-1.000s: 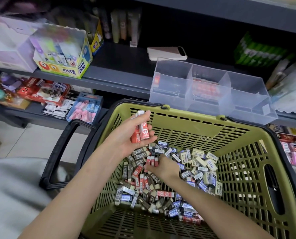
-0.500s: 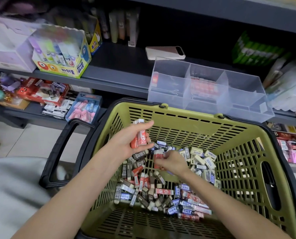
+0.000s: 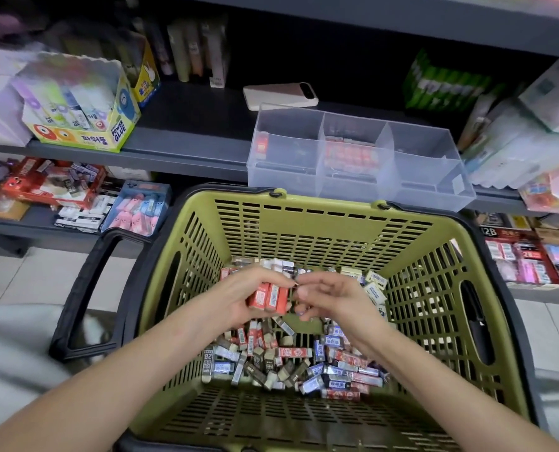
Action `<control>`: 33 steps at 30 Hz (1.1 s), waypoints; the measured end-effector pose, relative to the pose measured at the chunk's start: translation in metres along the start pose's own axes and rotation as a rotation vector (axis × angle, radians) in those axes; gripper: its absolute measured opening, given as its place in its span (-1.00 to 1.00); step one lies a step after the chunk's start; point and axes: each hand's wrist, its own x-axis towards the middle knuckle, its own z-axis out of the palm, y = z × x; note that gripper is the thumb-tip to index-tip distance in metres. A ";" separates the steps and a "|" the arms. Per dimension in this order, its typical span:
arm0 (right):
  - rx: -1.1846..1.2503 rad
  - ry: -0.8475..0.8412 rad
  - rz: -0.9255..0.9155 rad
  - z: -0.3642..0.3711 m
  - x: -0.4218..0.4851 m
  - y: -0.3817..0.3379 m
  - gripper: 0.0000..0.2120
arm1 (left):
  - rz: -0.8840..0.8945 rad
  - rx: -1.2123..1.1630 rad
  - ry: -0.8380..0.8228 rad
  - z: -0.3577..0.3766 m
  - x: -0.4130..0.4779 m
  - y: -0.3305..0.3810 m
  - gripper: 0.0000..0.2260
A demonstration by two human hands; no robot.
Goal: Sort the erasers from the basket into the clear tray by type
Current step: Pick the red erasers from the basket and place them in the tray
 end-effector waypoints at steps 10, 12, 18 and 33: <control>-1.447 -0.184 0.088 -0.016 0.032 0.105 -0.66 | 0.062 -0.327 0.043 -0.009 -0.001 0.015 -0.61; -1.437 -0.182 0.022 -0.019 0.036 0.108 -0.73 | 0.073 -0.298 0.059 -0.008 -0.004 0.017 -0.56; -1.030 -0.215 0.074 -0.036 0.029 0.076 -0.91 | 0.116 -0.270 0.041 -0.007 -0.008 0.023 -0.53; -0.206 0.362 -0.461 -0.051 0.023 -0.133 -0.87 | 0.526 -0.437 -0.112 -0.005 -0.032 0.093 -0.56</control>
